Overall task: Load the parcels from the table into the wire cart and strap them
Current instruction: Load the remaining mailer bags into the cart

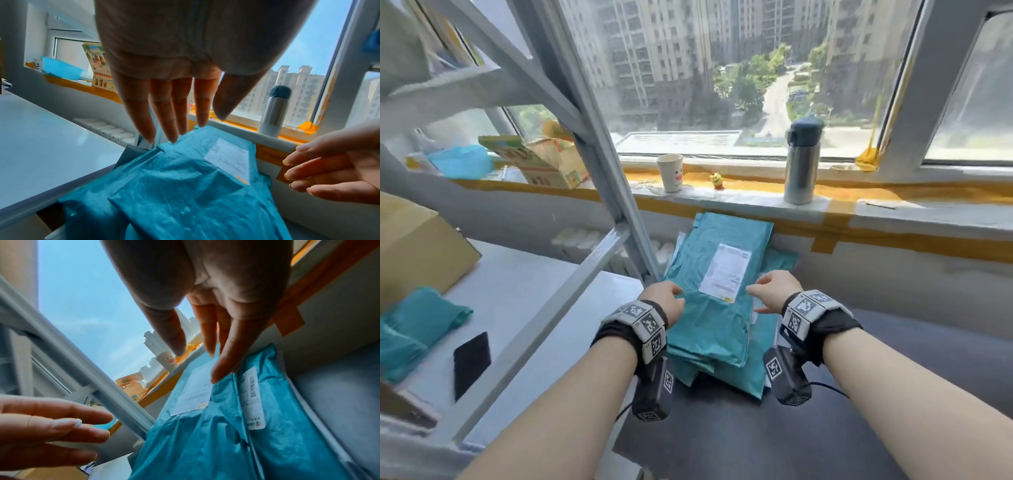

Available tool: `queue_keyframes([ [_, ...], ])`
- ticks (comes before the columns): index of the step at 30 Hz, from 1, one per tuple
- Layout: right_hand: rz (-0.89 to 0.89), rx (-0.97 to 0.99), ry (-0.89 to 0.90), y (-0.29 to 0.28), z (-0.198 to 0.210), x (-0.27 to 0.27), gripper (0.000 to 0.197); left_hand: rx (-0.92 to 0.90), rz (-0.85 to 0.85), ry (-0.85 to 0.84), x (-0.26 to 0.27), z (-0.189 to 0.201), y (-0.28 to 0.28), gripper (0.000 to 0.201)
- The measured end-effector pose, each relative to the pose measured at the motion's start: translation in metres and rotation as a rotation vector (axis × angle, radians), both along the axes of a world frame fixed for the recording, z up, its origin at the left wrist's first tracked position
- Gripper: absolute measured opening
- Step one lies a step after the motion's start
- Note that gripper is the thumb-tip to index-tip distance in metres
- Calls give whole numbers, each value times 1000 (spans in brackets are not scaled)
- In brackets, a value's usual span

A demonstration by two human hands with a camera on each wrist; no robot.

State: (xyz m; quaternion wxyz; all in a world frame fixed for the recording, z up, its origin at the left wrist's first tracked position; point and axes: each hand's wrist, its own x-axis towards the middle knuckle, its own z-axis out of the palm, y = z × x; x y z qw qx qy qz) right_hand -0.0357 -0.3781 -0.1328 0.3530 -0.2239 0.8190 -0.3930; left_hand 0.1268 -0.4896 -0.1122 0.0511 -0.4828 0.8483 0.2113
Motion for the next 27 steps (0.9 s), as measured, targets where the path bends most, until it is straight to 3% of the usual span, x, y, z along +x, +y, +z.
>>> queue_keyframes([
  [2,-44,-5,-97,-23,-12,-11,52,23,36,-18,-10,-10,-20,42],
  [6,-137,-12,-270,-55,-29,-26,35,96,59,-84,-21,-30,-43,51],
  [9,-235,-11,-326,-65,-37,-34,43,140,45,-117,-29,-40,-51,48],
  [13,-321,22,-330,-65,-40,-38,23,99,6,-108,-36,-47,-54,36],
  [17,-372,23,-257,-51,-45,-40,38,113,-58,-82,-43,-46,-55,34],
  [19,-373,44,-254,-41,-47,-44,32,113,-85,-88,-48,-45,-56,32],
  [24,-415,93,-262,-18,-54,-51,8,120,-4,-112,-59,-46,-58,48],
  [27,-437,96,-308,-9,-59,-51,12,168,-8,-112,-67,-54,-57,47],
])
